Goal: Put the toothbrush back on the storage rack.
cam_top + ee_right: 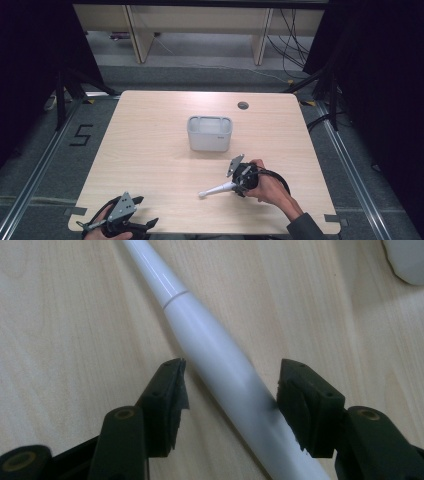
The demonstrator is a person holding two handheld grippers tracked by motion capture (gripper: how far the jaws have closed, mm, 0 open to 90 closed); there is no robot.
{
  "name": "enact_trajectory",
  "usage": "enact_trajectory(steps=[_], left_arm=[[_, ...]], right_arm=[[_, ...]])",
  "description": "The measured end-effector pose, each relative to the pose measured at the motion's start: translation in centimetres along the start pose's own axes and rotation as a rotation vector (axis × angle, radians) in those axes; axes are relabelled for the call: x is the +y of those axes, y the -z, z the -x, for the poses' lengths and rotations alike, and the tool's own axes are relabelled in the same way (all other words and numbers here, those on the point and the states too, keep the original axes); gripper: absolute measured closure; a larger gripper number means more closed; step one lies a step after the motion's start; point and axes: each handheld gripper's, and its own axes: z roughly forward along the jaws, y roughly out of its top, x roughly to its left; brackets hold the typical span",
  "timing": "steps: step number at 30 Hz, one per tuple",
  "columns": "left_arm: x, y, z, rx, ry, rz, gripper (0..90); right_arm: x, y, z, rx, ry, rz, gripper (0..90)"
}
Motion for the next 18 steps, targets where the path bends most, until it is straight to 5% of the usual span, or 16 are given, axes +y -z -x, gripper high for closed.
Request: enact_trajectory(steps=[12,15,18], left_arm=[[0.03,0.1,0.0,-0.006,0.003,-0.007,14.7],[0.02,0.06,0.04,-0.003,0.004,-0.001,14.7],[0.01,0.0,-0.01,-0.002,0.0,0.0,14.7]], right_arm=[[0.75,-0.73,-0.22,0.006,0.007,-0.092,54.1],[0.83,-0.97,-0.08,0.013,0.046,-0.081,55.3],[0.94,-0.83,-0.35,0.023,0.018,-0.112,56.9]])
